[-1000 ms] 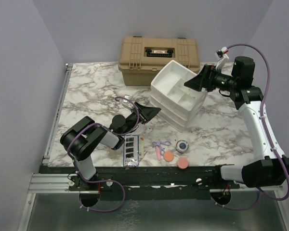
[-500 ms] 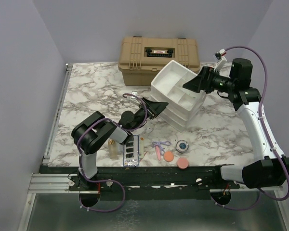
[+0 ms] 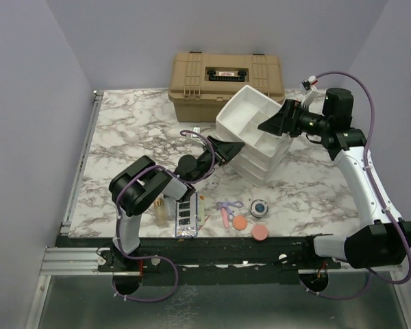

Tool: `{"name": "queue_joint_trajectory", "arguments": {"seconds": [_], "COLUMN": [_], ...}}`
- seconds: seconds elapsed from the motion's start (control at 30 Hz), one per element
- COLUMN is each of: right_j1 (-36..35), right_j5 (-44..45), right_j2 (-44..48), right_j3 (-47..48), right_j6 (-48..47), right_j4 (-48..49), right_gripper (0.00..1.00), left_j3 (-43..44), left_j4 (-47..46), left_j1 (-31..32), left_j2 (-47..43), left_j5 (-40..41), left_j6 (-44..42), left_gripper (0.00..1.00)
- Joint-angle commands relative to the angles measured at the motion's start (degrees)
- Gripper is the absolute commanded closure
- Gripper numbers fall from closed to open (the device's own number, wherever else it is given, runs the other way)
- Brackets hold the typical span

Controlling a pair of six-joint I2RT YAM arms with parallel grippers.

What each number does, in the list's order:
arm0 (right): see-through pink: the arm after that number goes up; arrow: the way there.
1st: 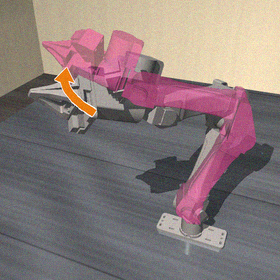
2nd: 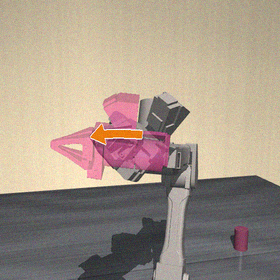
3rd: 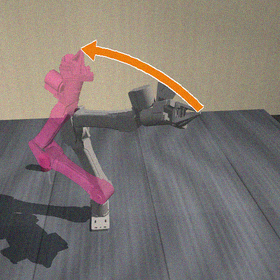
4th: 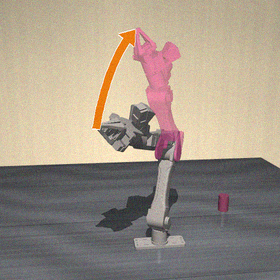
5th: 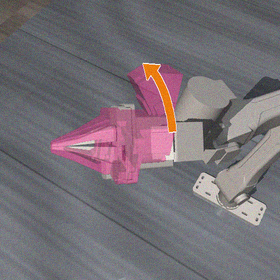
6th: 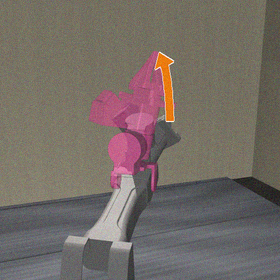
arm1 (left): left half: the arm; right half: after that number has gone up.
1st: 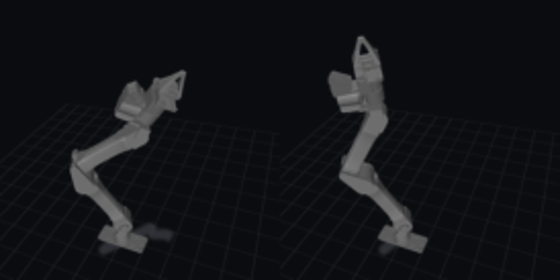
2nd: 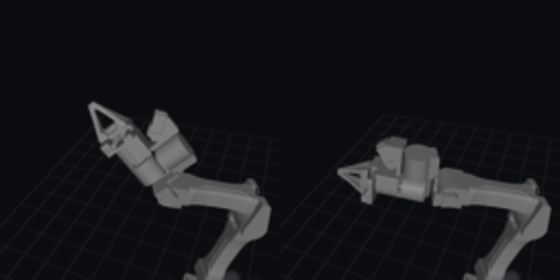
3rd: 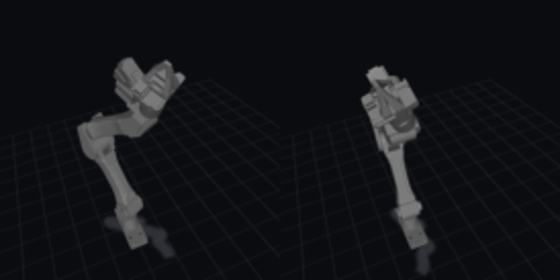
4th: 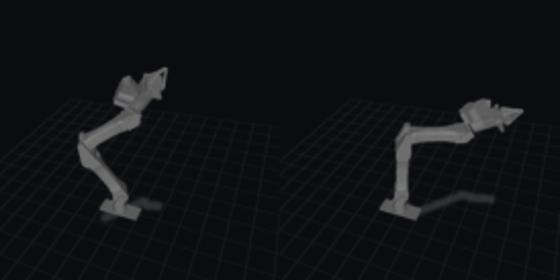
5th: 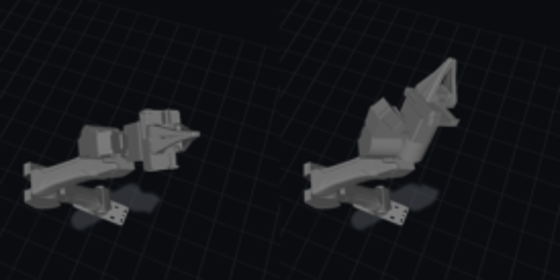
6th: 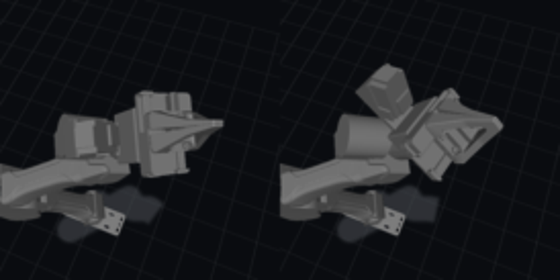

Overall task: Organize the makeup
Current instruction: Open the drawer in the storage box.

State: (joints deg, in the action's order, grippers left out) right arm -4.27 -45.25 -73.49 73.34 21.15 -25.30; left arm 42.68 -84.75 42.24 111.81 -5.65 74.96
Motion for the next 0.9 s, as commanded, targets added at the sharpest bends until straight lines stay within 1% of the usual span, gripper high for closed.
{"name": "queue_joint_trajectory", "arguments": {"seconds": [0.0, 0.17, 0.27, 0.4, 0.7, 0.87], "right_j1": [-0.46, -0.56, -0.56, -0.56, -0.56, -0.56], "right_j5": [0.84, 4.98, 8.16, 11.47, 18.22, 18.79], "right_j2": [0.59, 0.29, 0.73, 0.65, -0.72, -1.58], "right_j3": [-1.79, -3.61, -5.30, -6.53, -8.73, -10.08], "right_j6": [0.49, -0.13, 0.28, 0.80, 3.21, 4.68], "right_j4": [1.42, 0.98, 1.68, 2.36, 3.44, 4.65], "right_gripper": [0.09, 0.10, 0.10, 0.10, 0.11, 0.11], "left_j3": [1.71, 3.58, 4.41, 3.35, -0.42, -2.23], "left_j4": [-17.87, -17.90, -17.88, -17.90, -17.91, -17.87], "left_j1": [0.52, 0.60, 0.58, 0.60, 0.61, 0.64], "left_j2": [1.03, 1.08, 1.14, 0.42, -1.84, -3.09], "left_j5": [0.42, -0.81, -1.68, -1.84, -2.38, -2.93], "left_j6": [-1.24, -1.42, -1.24, -1.13, -2.17, -2.81], "left_gripper": [0.32, 0.40, 0.46, 0.50, 0.54, 0.55]}}
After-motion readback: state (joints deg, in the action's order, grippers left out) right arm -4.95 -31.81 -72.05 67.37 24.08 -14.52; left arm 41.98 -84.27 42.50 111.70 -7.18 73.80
